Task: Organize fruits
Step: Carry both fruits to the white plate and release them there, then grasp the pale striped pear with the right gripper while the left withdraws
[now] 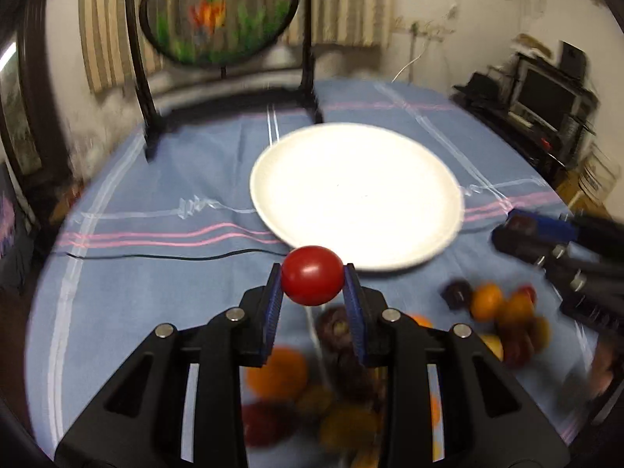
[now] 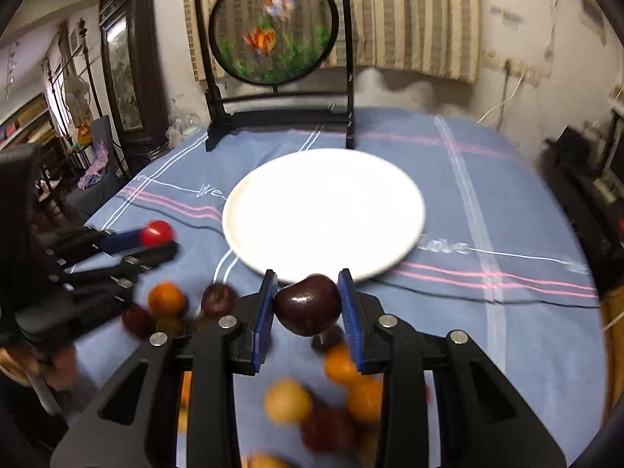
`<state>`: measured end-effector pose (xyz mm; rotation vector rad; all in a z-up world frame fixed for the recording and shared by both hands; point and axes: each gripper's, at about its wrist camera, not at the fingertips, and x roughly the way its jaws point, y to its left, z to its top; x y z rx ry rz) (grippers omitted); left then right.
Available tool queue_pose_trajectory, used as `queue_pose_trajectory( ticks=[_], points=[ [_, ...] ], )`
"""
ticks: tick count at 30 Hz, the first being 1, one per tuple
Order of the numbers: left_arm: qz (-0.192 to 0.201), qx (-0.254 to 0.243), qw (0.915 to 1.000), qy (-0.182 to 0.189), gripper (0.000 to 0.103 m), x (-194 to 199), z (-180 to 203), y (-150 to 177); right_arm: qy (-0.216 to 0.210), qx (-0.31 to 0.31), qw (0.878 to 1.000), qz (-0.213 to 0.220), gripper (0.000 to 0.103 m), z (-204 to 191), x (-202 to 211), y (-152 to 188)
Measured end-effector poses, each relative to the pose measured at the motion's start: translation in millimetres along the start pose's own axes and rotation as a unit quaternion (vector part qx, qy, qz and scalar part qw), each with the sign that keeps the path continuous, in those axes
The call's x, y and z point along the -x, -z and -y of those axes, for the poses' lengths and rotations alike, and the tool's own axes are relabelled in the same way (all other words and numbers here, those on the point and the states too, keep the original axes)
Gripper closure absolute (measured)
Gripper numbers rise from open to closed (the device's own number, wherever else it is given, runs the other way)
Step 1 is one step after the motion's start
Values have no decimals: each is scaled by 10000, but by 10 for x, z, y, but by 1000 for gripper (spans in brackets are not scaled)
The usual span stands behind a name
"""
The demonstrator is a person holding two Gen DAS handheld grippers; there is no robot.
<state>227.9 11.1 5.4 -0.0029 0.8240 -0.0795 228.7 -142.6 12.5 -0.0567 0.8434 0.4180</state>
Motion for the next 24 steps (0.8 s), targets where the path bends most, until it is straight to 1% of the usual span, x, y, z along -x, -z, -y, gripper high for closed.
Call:
queue_pose_trajectory(
  ticks=[2, 4, 7, 8, 9, 10, 11, 13, 14, 15, 16, 17, 18, 21, 24],
  points=[
    [-274, 227, 9993, 88, 72, -279, -9, -169, 215, -94, 9994, -251, 70, 92, -336, -148],
    [-384, 149, 9992, 19, 72, -465, 38, -273, 346, -104, 9986, -379, 70, 156, -557, -244],
    [-545, 135, 9983, -178, 72, -717, 37, -393, 370, -397, 9962, -675, 69, 322, -873, -387],
    [-600, 202, 9978, -206, 71, -772, 1, -410, 479, -521, 9949, -712, 64, 382, -945, -422],
    [-642, 330, 9972, -217, 71, -837, -37, -438, 553, -587, 9943, -698, 56, 414, -975, -446],
    [-656, 426, 9967, -220, 71, -867, -67, -448, 635, -720, 9938, -566, 36, 469, -963, -466],
    [-670, 502, 9963, -211, 70, -882, -93, -454, 637, -773, 9940, -438, 36, 483, -922, -462],
    [-615, 528, 9966, -113, 62, -841, -127, -451, 581, -740, 9951, -303, 36, 500, -831, -463],
    [-561, 489, 9971, -169, 46, -799, -126, -436, 560, -747, 9952, -293, 36, 514, -781, -449],
    [-516, 449, 9973, -262, 35, -748, -126, -427, 553, -793, 9948, -306, 36, 525, -735, -430],
    [-446, 381, 9976, -357, 33, -675, -121, -413, 502, -886, 9941, -371, 36, 545, -665, -397],
    [-407, 339, 9979, -362, 33, -620, -120, -405, 453, -927, 9938, -419, 36, 559, -608, -365],
    [-355, 258, 9985, -328, 30, -520, -113, -384, 405, -953, 9937, -428, 36, 547, -548, -337],
    [-207, 206, 9989, -358, 21, -257, -128, -285, 405, -938, 9942, -330, 36, 553, -319, -230],
    [-124, 146, 9989, -437, 18, -12, -159, -138, 443, -820, 9953, -247, 36, 537, -21, -51]
  ],
)
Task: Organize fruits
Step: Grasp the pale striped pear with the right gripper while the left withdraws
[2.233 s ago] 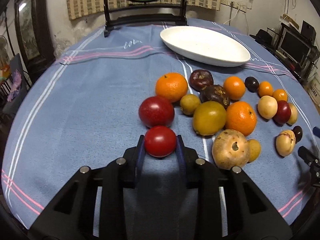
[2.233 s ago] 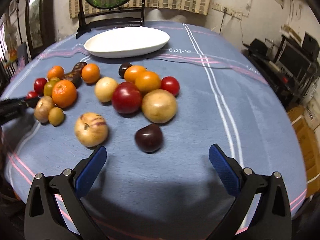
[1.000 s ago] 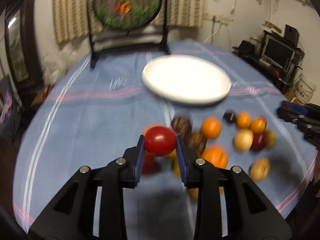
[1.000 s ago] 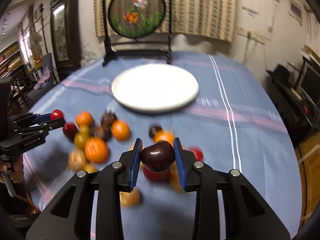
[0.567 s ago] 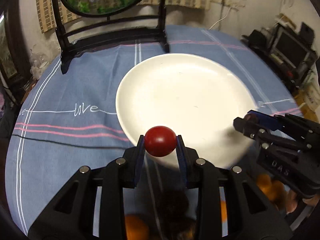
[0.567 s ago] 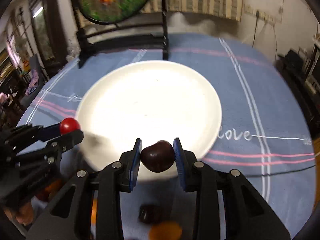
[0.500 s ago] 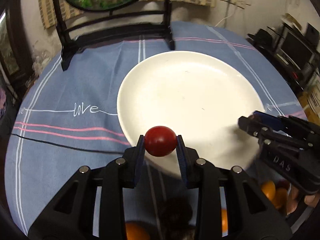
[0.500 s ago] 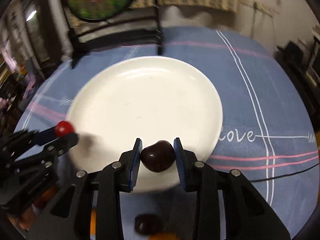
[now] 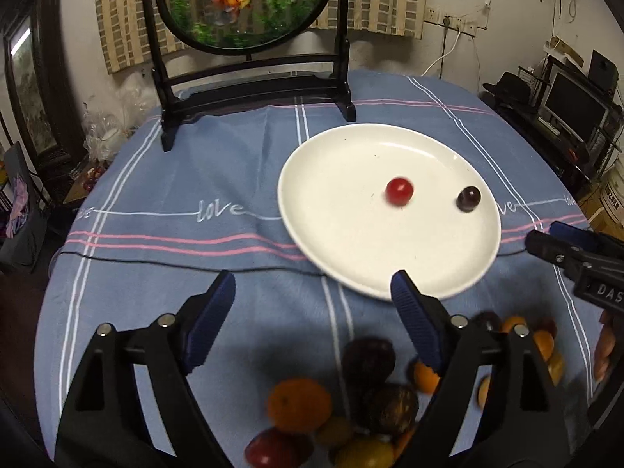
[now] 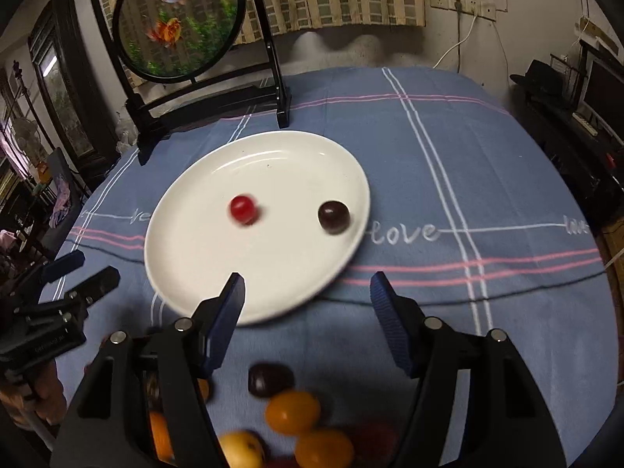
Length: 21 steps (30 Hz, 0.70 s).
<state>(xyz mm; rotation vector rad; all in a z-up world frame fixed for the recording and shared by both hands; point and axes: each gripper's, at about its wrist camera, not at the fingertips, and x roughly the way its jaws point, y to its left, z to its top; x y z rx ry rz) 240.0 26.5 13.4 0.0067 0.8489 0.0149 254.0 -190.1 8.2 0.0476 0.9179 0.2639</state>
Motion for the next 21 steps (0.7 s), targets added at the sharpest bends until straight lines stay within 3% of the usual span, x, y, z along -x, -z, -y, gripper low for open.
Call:
queue_pose_trajectory(
  ticks=[8, 21],
  points=[
    [349, -55, 9992, -169, 11, 536, -158, 532, 199, 353, 9992, 37, 36, 63, 496, 751],
    [-96, 769, 9970, 71, 11, 642, -379, 1287, 5, 435, 9990, 136, 35, -148, 761, 1506]
  ],
)
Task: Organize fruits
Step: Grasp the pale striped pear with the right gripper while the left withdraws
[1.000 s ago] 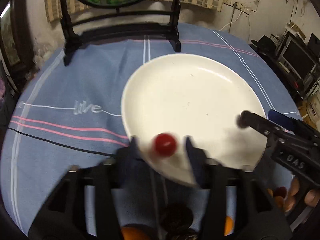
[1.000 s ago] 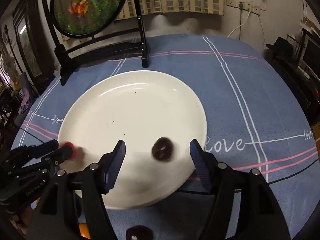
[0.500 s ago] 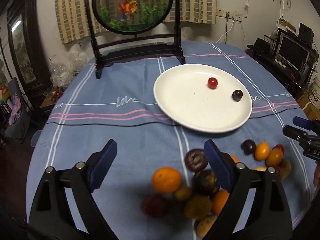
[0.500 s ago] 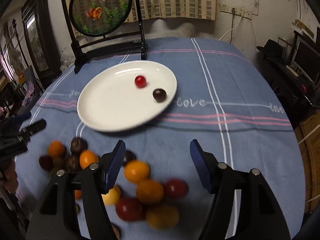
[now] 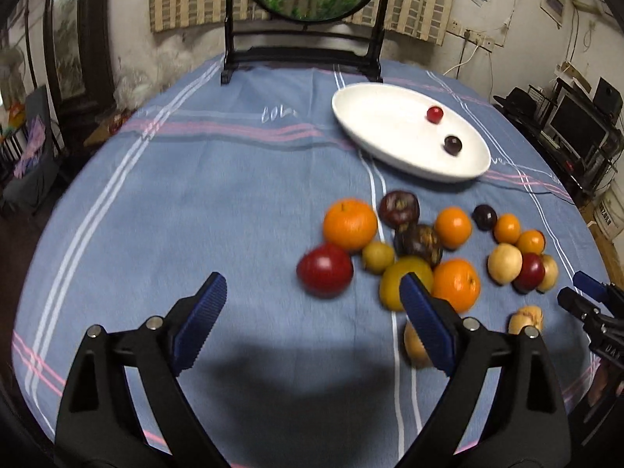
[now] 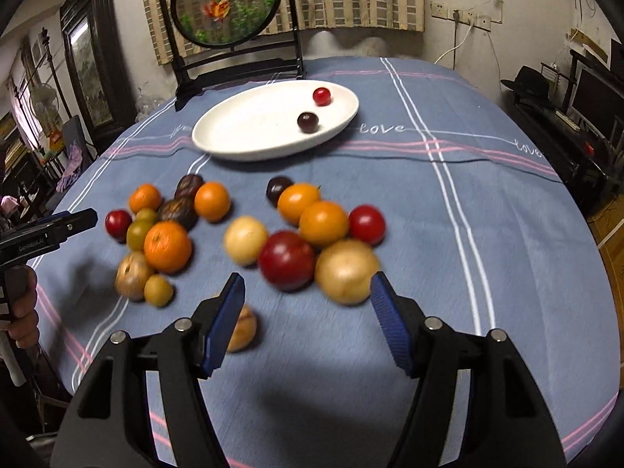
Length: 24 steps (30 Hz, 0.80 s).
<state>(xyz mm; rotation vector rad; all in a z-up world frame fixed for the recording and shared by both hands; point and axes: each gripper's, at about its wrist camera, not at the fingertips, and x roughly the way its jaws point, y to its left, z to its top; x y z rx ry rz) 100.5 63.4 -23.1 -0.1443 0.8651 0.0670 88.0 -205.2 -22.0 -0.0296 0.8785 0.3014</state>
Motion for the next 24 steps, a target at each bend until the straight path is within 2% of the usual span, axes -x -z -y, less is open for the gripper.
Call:
queue_pose_trajectory(
  ticks=[7, 11, 15, 16, 19, 24],
  points=[
    [-123, -24, 9999, -14, 11, 1, 54, 199, -82, 596, 9982, 31, 35, -315, -29, 124],
    [-142, -196, 9996, 156, 11, -1, 134, 224, 17, 732, 9971, -201, 35, -434, -182, 135],
    [-197, -207, 9994, 171, 11, -38, 147, 238, 119, 1074, 9934, -393, 35, -576, -324, 177],
    [-225, -196, 9994, 174, 11, -49, 141, 246, 136, 1108, 9928, -424, 38, -594, -359, 179],
    [-327, -154, 9991, 226, 11, -87, 123, 267, 42, 1056, 9931, -500, 60, -585, -427, 179],
    [-413, -264, 9985, 257, 11, -111, 168, 321, -66, 869, 9956, -335, 61, -512, -384, 182]
  ],
)
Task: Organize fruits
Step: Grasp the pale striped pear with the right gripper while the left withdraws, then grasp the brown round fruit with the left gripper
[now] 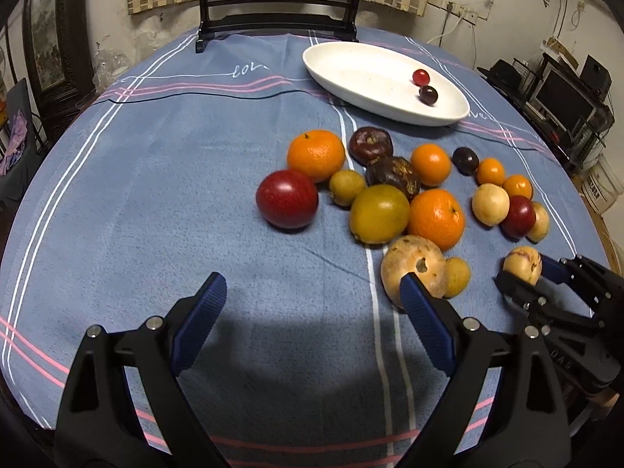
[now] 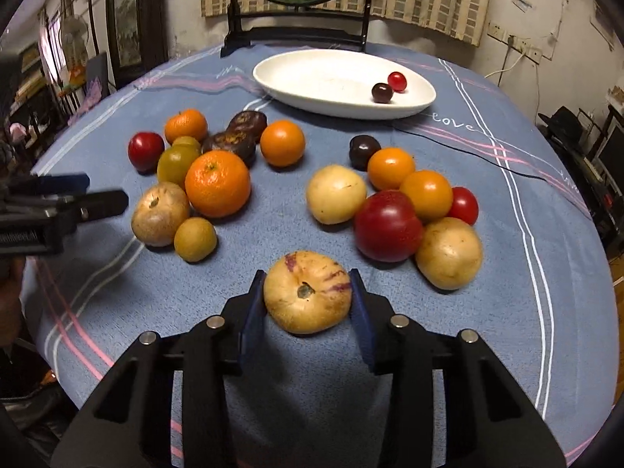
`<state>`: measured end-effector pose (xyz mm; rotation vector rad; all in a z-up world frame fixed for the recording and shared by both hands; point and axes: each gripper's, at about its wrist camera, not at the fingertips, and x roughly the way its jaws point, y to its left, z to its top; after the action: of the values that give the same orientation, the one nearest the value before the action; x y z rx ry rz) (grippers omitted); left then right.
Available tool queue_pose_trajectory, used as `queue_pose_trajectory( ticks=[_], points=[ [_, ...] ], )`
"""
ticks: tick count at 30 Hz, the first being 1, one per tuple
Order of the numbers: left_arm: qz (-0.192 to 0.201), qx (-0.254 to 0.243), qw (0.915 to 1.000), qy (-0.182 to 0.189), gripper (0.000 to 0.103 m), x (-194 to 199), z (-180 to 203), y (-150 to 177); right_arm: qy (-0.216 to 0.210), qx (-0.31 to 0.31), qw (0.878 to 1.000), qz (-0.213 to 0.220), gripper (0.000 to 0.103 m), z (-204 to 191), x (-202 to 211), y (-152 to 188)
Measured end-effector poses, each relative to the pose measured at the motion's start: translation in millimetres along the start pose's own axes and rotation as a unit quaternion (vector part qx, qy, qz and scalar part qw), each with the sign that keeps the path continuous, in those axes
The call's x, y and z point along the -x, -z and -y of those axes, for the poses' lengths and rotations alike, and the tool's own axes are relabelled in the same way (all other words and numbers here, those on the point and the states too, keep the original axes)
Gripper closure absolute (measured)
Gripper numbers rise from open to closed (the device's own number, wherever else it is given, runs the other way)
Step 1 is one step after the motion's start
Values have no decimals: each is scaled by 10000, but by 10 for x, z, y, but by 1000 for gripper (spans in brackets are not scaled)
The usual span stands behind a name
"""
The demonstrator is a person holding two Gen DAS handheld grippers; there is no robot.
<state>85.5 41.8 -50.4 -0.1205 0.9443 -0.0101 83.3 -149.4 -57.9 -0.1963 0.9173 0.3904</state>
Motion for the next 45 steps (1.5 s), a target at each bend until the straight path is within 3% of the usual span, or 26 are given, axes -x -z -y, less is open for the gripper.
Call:
queue_pose_trajectory(
  ticks=[13, 19, 27, 38, 41, 43, 45],
  points=[
    [2, -363, 9993, -45, 8, 22, 176, 77, -179, -254, 9992, 241, 61, 190, 250, 147],
    [40, -598, 9981, 144, 8, 85, 256, 134, -280, -217, 9991, 248, 61, 184, 266, 176],
    [-364, -845, 9958, 9, 8, -210, 418, 149, -323, -216, 9990, 235, 61, 203, 263, 200],
    [-390, -806, 9960, -14, 8, -371, 453, -70, -292, -326, 9989, 175, 61, 290, 238, 231],
    [-329, -841, 9959, 11, 17, -376, 474, -92, -265, -341, 9989, 152, 61, 304, 244, 235],
    [-244, -908, 9955, 139, 28, -350, 488, -94, -243, -342, 9990, 164, 61, 303, 275, 241],
    [-204, -941, 9948, 329, 47, -309, 494, -89, -234, -337, 9990, 178, 61, 300, 291, 234]
  ],
)
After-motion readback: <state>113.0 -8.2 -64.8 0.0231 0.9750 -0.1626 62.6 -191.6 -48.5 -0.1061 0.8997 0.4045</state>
